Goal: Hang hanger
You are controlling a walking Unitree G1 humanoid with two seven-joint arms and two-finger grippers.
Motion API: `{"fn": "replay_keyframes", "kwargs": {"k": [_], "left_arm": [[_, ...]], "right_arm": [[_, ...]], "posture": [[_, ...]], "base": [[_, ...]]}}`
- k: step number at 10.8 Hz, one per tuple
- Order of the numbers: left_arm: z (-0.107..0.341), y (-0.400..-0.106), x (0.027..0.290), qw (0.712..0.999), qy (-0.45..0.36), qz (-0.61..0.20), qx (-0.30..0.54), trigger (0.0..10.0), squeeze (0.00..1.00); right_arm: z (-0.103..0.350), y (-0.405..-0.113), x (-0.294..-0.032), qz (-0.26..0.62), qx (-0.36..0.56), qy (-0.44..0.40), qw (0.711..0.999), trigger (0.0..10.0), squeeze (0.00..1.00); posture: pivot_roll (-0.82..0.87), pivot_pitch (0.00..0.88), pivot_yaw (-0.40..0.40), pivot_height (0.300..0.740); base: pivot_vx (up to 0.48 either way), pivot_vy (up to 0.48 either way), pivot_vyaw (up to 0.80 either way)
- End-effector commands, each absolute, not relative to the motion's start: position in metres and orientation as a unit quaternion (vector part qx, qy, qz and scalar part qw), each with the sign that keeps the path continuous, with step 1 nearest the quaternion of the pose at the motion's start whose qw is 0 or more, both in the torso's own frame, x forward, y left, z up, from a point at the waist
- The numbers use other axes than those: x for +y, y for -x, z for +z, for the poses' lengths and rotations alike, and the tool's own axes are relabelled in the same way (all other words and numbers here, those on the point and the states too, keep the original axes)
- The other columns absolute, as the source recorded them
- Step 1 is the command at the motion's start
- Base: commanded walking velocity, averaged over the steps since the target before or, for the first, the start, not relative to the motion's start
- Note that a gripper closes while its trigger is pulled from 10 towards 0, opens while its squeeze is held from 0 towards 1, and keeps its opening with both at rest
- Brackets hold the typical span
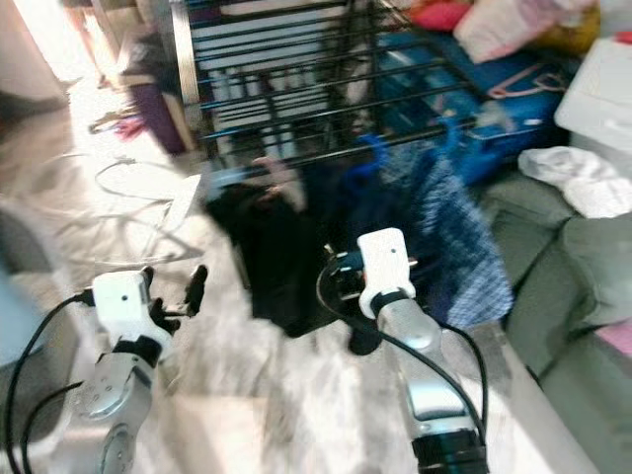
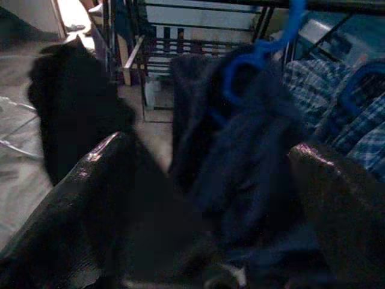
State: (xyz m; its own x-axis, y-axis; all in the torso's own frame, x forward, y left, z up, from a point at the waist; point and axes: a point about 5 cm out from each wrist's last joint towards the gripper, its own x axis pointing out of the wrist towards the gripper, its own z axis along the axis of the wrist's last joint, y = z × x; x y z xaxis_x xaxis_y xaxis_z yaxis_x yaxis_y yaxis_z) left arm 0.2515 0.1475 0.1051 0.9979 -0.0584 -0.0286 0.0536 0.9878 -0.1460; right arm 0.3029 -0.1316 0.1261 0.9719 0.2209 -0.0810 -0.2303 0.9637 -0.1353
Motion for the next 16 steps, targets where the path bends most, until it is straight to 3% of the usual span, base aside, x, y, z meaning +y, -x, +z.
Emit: {"fn": "replay_keyframes", "kwargs": {"k": [1,4,9,12,16], "left_arm": [[0.105,-0.250,0.147,0.997,0.074,-0.030,0.018,10.0,0.00],[0.103,-0.252,0.145,0.996,0.075,-0.033,0.023,10.0,0.00],[0.100,-0.251,0.144,0.996,0.072,-0.030,0.032,10.0,0.00],[0.099,-0.251,0.144,0.996,0.071,-0.027,0.036,10.0,0.00],[0.091,-0.247,0.143,0.994,0.083,-0.023,0.063,10.0,0.00]], "right_arm": [[0.129,-0.303,-0.131,0.115,0.027,0.073,0.990,10.0,0.00],[0.126,-0.302,-0.122,0.165,0.041,0.064,0.983,10.0,0.00],[0.123,-0.300,-0.123,0.169,0.048,0.059,0.983,10.0,0.00],[0.115,-0.297,-0.124,0.215,0.082,0.086,0.969,10.0,0.00],[0.108,-0.305,-0.152,0.209,0.128,0.114,0.963,10.0,0.00]], "posture": [[-0.09,0.049,0.069,0.740],[-0.09,0.036,0.065,0.740],[-0.09,0.035,0.067,0.740],[-0.09,0.038,0.066,0.740],[-0.10,0.047,0.073,0.740]], "base": [[0.375,0.000,0.00],[0.329,0.246,0.00],[0.000,0.000,0.00],[0.000,0.000,0.00],[0.000,0.000,0.00]]}}
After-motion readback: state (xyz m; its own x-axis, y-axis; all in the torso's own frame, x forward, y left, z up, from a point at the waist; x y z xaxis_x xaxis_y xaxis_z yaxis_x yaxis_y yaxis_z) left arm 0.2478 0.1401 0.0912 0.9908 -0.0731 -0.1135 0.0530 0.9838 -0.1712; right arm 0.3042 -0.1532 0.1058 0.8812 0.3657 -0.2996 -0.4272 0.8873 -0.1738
